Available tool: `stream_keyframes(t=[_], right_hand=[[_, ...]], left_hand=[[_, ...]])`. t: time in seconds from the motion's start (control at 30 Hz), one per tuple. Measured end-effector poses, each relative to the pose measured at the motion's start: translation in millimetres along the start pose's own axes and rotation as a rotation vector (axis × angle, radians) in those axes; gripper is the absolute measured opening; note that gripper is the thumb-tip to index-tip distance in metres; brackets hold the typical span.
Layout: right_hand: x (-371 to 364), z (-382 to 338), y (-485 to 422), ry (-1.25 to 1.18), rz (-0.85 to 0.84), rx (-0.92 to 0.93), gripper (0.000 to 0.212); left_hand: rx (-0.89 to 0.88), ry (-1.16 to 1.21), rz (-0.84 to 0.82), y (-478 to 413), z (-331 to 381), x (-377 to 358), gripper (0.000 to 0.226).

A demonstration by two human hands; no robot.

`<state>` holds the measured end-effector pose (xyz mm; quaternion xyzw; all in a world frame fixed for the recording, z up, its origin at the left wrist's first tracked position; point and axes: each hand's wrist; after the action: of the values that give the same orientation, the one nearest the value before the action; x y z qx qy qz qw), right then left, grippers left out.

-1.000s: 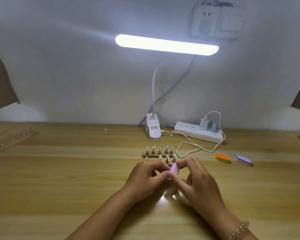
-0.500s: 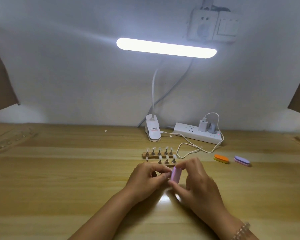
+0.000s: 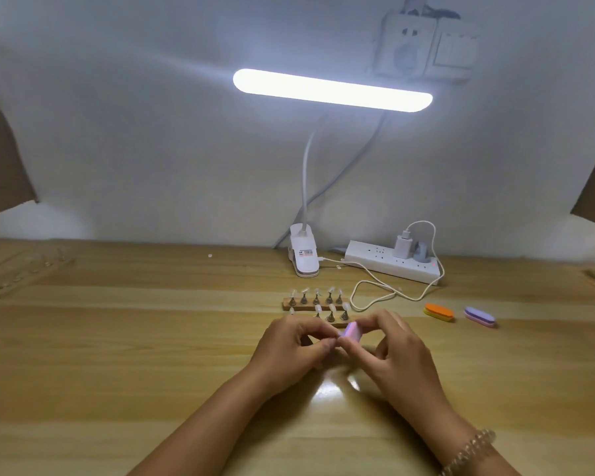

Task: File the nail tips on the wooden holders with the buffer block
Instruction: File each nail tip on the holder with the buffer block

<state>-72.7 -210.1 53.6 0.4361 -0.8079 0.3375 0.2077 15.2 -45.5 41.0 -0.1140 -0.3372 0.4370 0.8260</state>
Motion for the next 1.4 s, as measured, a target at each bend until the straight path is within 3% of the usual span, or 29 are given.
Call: stream_keyframes(t=[0.13,0.27,0.4,0.53,0.67,0.9,1.07,1.17,1.3,1.4], right_hand=[[-4,-3,6,0.023,-0.049,0.076,0.033],[-2,2,-2,0.003,-0.003,0.003,0.026],[-4,-4,5,0.112,-0.027,0.139,0.034],[2,-3,1,0.052,0.002,0.059,0.037],[-3,-6,7,0.108,-0.038,0.13,0.036],[2,7,-7,-0.138,0.073,-0.117,0.015],[-3,-3,4,-0.021,-0.09,0.069,0.026],[-2,1,0,-0.012,-0.036,0.013,0.025],[-2,-4,7,0.045,-0.078,0.114,0.032],[-2,-2,2,0.035,-0.036,0.052,0.028]], left_hand=[[-0.013,0.005,0.006,1,1,0,0.012],[-0.039,-0.05,0.006,2,2,0,0.016],[-0.029,-0.078,0.02,2,4,-1,0.014],[-0.064,-0.043,0.019,2,3,-1,0.002],[-0.058,-0.042,0.023,2,2,-2,0.016],[-0.058,-0.115,-0.011,2,-2,-2,0.005],[-0.074,-0.151,-0.061,3,2,-2,0.011],[-0.085,-0.156,-0.048,3,3,-2,0.016],[-0.065,-0.132,-0.044,3,3,-1,0.019],[-0.072,-0.149,-0.046,3,3,-1,0.017]])
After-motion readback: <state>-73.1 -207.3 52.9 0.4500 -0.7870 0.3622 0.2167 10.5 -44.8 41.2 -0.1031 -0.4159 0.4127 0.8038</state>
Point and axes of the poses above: each hand's wrist, its own y-axis away from the middle knuckle, its own x-axis out of the back of the hand, z = x × y, and after that the axes turned 14 degrees about -x, right-handed
